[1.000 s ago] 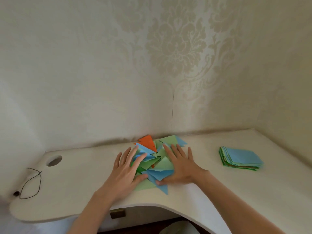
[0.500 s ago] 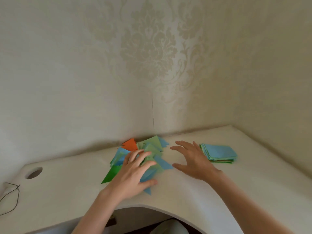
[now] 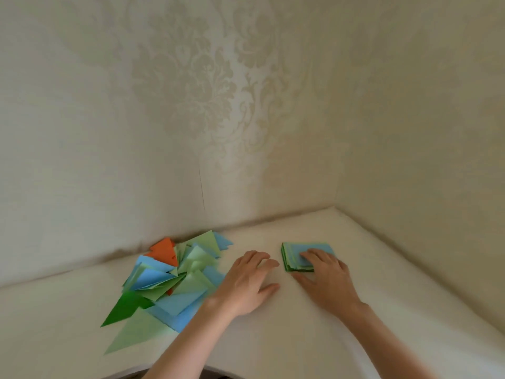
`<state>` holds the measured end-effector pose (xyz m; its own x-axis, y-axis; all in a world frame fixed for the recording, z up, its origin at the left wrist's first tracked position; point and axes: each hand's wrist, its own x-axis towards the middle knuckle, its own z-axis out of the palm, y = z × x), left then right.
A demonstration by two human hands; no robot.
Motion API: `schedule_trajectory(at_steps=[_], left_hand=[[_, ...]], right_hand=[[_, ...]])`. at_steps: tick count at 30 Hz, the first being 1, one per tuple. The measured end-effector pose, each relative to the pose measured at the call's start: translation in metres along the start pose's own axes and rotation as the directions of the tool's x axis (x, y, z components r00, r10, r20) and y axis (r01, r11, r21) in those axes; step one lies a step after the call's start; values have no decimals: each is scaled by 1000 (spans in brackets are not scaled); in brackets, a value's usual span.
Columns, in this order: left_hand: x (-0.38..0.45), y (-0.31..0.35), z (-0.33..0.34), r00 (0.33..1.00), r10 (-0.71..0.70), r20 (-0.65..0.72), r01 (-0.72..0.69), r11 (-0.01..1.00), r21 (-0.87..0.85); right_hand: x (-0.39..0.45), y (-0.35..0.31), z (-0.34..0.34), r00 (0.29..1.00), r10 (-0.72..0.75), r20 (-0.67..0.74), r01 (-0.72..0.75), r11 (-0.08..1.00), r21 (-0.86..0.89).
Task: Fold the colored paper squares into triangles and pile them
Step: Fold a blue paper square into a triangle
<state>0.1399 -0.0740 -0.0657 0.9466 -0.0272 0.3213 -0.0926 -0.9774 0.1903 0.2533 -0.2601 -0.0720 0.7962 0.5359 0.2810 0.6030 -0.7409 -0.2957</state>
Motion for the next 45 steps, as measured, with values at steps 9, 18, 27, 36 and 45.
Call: schedule_trajectory(at_steps=[9,18,27,36,45], left_hand=[[41,22,31,1000,-17,13,18,997,-74],[72,54,43,997,24,75,-15,993,-113],[50,42,34,999,-43,-30,37,983,-179],[11,33,25,961,-231,-150,174,932,-319],[-6,28,25,966,-211,-148,136,906,-401]], right_hand=[[16,27,-2,995,-59,-77,61,998,21],[14,71,-13,974,-107,-199,88,991,-105],[13,62,-26,900,-81,-429,67,997,-47],[-7,-6,-8,836,-288,-467,298,953,-56],[-28,-13,18,956,-205,-209,238,960,149]])
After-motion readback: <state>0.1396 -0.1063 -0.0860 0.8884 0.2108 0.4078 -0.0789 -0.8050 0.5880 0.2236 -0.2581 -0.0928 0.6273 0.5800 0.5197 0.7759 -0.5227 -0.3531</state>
